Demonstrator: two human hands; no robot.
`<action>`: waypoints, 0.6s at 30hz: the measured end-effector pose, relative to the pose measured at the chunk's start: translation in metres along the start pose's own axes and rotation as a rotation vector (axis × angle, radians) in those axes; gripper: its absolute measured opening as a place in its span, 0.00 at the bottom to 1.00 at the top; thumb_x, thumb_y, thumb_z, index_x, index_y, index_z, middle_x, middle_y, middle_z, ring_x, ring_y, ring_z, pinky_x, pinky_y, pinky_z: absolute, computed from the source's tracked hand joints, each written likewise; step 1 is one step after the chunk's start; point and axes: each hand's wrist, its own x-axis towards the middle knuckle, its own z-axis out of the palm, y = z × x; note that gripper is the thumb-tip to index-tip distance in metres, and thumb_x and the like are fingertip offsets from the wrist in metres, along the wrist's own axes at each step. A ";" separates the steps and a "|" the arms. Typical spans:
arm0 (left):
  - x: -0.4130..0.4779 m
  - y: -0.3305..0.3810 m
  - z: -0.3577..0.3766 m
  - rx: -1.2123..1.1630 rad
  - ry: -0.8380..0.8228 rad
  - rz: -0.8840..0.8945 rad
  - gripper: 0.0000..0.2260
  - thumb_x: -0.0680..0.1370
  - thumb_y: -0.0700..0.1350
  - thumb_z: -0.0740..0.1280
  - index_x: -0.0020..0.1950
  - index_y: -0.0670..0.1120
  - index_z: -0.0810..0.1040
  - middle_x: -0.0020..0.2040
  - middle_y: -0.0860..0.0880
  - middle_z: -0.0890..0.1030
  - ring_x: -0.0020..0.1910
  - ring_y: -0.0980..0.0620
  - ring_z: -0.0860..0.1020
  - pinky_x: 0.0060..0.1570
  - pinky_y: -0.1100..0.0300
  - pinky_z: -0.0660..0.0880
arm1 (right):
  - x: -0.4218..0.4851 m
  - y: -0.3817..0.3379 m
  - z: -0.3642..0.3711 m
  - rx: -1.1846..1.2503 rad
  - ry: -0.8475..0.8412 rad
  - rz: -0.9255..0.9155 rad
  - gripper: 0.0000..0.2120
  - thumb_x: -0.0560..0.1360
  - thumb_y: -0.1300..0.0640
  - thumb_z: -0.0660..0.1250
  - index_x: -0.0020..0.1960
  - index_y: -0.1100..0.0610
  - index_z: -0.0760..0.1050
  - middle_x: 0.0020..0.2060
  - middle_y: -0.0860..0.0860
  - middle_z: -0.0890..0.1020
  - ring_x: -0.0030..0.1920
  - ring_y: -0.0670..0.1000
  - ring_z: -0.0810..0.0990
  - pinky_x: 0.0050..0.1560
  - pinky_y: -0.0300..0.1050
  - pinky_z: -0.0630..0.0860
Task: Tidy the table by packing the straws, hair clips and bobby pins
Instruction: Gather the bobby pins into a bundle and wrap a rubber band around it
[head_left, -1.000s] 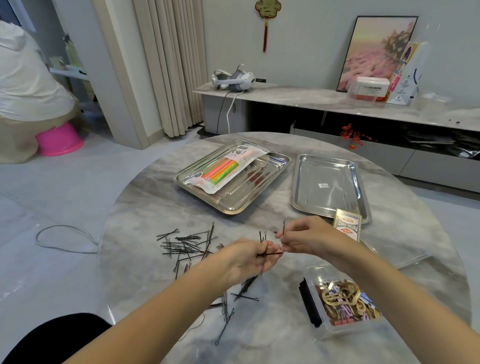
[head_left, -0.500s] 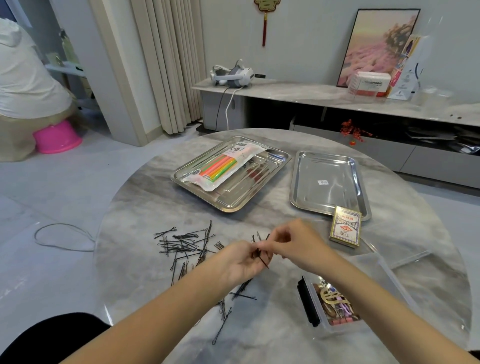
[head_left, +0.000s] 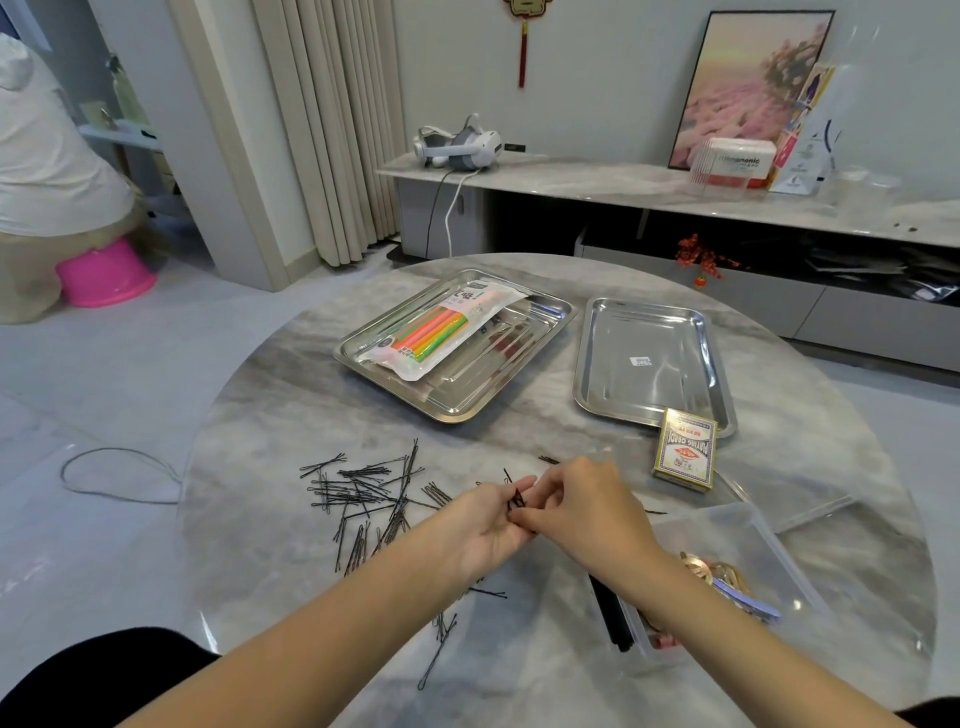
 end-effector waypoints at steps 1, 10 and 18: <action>-0.001 -0.002 0.000 0.015 -0.020 -0.008 0.11 0.82 0.34 0.49 0.50 0.34 0.70 0.28 0.40 0.80 0.23 0.47 0.80 0.21 0.62 0.76 | 0.001 0.001 0.001 0.000 -0.002 0.022 0.08 0.63 0.46 0.74 0.36 0.49 0.80 0.35 0.44 0.81 0.42 0.49 0.81 0.42 0.44 0.78; 0.005 -0.003 -0.004 0.002 0.007 0.019 0.10 0.82 0.35 0.50 0.57 0.38 0.70 0.46 0.41 0.78 0.49 0.44 0.78 0.33 0.53 0.80 | 0.007 0.003 -0.022 -0.033 -0.188 0.024 0.07 0.69 0.60 0.68 0.37 0.58 0.84 0.28 0.51 0.81 0.33 0.47 0.77 0.33 0.37 0.71; 0.012 -0.003 -0.007 0.021 0.010 0.135 0.09 0.82 0.35 0.52 0.52 0.37 0.71 0.45 0.40 0.79 0.45 0.47 0.79 0.54 0.51 0.72 | 0.005 0.003 -0.035 0.547 0.002 0.138 0.05 0.71 0.61 0.73 0.41 0.63 0.81 0.37 0.55 0.83 0.37 0.50 0.81 0.40 0.42 0.80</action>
